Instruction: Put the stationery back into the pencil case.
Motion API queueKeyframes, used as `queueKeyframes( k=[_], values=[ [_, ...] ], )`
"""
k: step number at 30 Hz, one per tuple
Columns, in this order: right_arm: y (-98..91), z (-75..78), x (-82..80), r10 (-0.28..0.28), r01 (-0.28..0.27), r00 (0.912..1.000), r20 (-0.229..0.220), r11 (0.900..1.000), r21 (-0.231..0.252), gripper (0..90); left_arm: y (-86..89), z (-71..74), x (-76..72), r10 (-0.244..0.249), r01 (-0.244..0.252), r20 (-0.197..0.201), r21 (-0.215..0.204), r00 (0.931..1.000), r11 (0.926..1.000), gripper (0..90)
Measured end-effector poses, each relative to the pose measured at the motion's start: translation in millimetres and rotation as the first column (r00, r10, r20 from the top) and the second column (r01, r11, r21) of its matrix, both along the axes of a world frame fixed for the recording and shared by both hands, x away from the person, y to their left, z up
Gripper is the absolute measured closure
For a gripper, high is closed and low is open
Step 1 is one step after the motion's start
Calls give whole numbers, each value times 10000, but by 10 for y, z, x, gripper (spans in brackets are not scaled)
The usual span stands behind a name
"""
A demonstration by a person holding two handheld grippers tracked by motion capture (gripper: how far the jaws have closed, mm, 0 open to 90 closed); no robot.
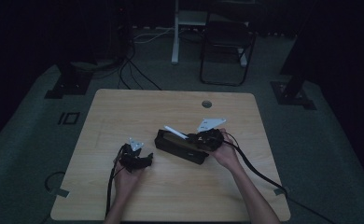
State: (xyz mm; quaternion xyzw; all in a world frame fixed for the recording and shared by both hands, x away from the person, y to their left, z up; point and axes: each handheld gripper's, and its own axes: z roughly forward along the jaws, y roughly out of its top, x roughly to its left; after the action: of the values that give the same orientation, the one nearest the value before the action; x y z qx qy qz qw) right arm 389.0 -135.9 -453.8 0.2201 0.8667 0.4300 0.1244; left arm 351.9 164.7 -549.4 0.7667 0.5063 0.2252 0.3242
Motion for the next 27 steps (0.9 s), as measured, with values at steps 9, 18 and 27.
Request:
queueKeyframes(
  k=[9, 18, 27],
  values=[
    [32, -49, 7, 134, -137, 9998, -128, 9997, -183, 786, -1, 0, -1, 10, -10, -4, -10, 10000, 10000, 265],
    [65, -99, 9, 223, -232, 9995, -210, 9988, -434, 786, 0, 0, 0, 1, -1, -3, 8, 10000, 10000, 265],
    [94, -147, 18, 232, -250, 9994, -239, 9967, -768, 785, 0, 0, 0, 0, 0, -2, 7, 10000, 10000, 265]
  ],
)
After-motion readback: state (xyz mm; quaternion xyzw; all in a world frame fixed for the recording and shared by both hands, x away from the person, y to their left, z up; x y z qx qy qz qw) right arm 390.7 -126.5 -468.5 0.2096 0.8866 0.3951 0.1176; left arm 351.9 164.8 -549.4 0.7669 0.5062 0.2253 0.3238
